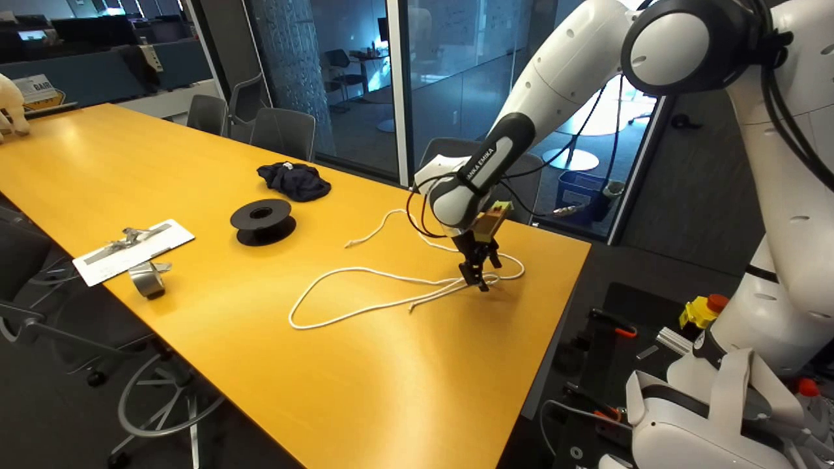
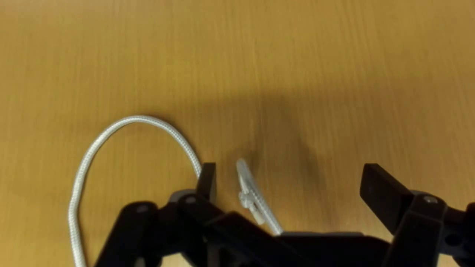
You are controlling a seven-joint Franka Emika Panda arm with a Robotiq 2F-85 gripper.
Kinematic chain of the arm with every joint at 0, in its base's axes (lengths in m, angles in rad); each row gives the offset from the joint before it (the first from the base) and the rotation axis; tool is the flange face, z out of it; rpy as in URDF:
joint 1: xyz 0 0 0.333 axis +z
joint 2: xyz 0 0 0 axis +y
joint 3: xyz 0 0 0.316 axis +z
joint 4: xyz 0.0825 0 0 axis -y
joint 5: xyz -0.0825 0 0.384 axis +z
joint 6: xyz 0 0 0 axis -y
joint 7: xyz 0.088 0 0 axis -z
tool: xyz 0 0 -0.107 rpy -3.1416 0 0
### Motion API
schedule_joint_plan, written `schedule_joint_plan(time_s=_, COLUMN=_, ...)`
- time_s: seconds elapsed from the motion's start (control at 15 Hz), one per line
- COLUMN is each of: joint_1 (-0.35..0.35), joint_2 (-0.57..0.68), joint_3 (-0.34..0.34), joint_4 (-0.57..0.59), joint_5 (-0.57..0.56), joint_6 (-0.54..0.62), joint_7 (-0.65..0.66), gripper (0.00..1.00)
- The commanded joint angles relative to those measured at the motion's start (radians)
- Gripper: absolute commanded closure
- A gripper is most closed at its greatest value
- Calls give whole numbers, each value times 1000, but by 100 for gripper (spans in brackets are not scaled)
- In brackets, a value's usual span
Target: Straighten out the string
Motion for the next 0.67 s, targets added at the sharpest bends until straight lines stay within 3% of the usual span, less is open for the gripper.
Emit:
schedule_joint_plan(time_s=0.0, joint_1=37, joint_2=-110, joint_3=-18, joint_4=-219, joint_5=-90, joint_6=204, joint_7=1, gripper=0)
schedule_joint_plan(time_s=0.4, joint_1=84, joint_2=-182, joint_3=-61, joint_4=-345, joint_5=-164, joint_6=485, joint_7=117, gripper=0)
schedule_joint_plan(time_s=0.6, joint_1=103, joint_2=-208, joint_3=-92, joint_4=-359, joint_5=-195, joint_6=548, joint_7=157, gripper=0)
